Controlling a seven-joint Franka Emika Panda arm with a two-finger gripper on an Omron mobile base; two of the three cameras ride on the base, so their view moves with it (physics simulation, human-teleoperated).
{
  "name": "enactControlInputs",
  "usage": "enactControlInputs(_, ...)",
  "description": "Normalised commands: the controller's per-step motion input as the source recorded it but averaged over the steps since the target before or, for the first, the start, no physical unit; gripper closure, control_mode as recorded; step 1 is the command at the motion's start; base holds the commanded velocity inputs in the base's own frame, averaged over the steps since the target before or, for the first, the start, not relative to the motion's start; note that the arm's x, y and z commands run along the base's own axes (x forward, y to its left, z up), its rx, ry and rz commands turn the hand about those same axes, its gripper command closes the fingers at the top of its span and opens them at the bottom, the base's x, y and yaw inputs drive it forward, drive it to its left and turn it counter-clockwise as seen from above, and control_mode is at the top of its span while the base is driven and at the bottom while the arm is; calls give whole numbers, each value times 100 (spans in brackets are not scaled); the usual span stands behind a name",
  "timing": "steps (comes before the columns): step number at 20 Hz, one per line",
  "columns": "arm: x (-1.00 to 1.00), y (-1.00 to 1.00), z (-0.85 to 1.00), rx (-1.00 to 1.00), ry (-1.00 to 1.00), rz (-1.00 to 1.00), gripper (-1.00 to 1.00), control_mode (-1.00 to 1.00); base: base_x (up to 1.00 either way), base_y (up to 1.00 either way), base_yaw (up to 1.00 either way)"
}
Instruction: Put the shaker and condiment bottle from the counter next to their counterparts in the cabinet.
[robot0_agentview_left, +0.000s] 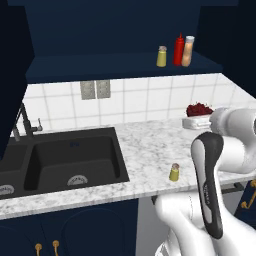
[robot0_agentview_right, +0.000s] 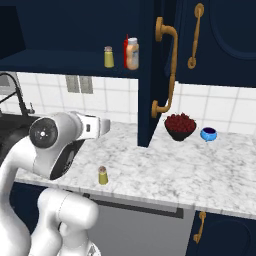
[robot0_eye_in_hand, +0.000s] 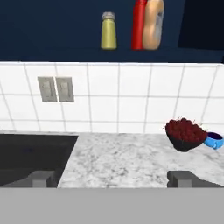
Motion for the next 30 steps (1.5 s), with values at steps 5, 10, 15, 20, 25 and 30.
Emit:
enactControlInputs(5, -51, 23, -49, -4, 44, 0, -100, -100, 0, 0, 0)
enactControlInputs(10, -57, 1, -59, -1, 40, -6, -100, -100, 0, 0, 0)
enactControlInputs(15, -4, 0, -32, 0, 19, -5, -100, -100, 0, 0, 0)
enactControlInputs(20, 3, 5, -47, 0, 1, 0, -100, -100, 0, 0, 0)
enactControlInputs(25, 9, 14, -41, 0, -3, 0, -100, -100, 0, 0, 0)
enactControlInputs(30, 33, 7, -22, 0, -8, 0, -100, -100, 0, 0, 0)
